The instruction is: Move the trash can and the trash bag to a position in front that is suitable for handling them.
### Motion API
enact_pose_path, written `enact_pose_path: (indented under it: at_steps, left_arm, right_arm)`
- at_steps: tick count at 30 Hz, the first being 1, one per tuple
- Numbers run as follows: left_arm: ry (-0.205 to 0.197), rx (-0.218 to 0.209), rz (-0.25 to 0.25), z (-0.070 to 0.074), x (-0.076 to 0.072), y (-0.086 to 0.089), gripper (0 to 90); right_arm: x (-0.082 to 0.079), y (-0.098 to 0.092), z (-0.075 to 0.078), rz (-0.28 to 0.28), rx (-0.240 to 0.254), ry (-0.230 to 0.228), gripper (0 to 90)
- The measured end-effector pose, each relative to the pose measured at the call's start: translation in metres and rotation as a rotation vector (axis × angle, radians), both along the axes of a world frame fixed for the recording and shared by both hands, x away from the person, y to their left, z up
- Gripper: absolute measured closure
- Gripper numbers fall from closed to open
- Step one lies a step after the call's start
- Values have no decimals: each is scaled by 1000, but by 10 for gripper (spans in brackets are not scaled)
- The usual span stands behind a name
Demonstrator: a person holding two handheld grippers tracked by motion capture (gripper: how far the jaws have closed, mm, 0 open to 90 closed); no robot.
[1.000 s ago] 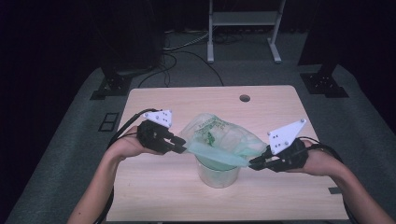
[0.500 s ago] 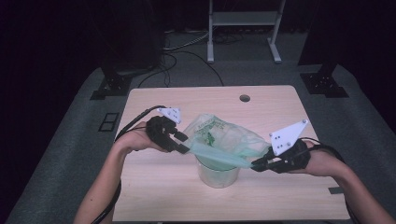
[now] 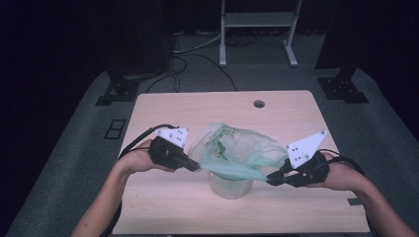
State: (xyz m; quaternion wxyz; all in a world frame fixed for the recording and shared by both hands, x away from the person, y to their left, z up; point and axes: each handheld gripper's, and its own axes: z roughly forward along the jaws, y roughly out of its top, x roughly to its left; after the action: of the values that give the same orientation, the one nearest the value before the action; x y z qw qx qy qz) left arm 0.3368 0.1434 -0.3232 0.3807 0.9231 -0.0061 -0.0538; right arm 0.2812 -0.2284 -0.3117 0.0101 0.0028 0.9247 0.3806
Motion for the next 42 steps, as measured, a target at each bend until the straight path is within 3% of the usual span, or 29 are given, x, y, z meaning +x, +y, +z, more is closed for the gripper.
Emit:
enact_pose_path:
  at_steps: [6,14,16,27,29,31,34,42]
  left_arm:
    - [8,22,-64,-16,-17,-1,896]
    - [-5,65,-40,-37,-18,-3,898]
    - [-4,60,-34,-39,-17,-3,898]
    - [6,124,-34,-53,-16,-5,898]
    - [2,114,-18,-51,-17,-5,875]
    - [6,104,-12,-48,-16,-3,768]
    - [6,80,13,-39,-17,-1,612]
    - [-51,38,66,-10,-18,2,517]
  right_arm:
    - [-3,5,-11,18,-36,24,870]
    - [2,10,-32,20,-83,59,900]
    - [3,10,-37,13,-95,66,900]
    - [6,12,-60,17,-151,107,900]
    - [7,10,-58,11,-140,109,885]
    - [7,9,-54,0,-121,110,787]
    - [5,6,-41,-3,-104,97,727]
    - [5,-1,-8,-63,-32,6,643]
